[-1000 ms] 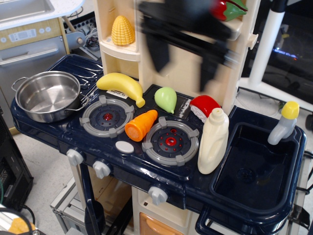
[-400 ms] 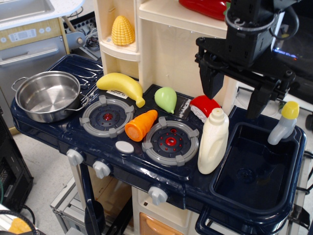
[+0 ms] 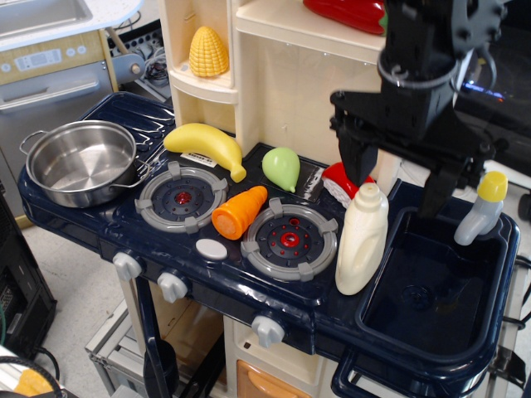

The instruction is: Put detergent in sink

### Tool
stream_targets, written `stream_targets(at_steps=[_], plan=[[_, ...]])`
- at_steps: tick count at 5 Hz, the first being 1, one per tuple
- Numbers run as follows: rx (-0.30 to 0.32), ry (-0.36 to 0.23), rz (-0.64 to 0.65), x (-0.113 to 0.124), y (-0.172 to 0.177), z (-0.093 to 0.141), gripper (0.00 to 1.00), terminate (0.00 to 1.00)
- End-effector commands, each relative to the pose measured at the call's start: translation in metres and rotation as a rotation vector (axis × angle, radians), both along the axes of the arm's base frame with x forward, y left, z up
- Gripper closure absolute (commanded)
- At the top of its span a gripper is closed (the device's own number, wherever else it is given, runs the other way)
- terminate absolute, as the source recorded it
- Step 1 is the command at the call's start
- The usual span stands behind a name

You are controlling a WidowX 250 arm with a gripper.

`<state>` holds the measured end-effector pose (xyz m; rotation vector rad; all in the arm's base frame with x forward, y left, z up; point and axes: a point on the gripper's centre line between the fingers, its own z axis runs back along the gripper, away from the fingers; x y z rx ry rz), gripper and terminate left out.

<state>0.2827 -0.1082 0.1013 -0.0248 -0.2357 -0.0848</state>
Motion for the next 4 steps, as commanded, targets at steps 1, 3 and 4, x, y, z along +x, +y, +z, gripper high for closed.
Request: stream_targets(at_steps=[1, 3, 4], plan=[[-0.006, -0.047, 0.036, 0.001, 0.001, -0.011, 0.0, 0.0], [-0.006, -0.047, 0.082, -0.005, -0.002, -0.018, 1.0, 0.0], [-0.023, 0.033, 0.124, -0.002, -0.018, 0.0, 1.0, 0.0]])
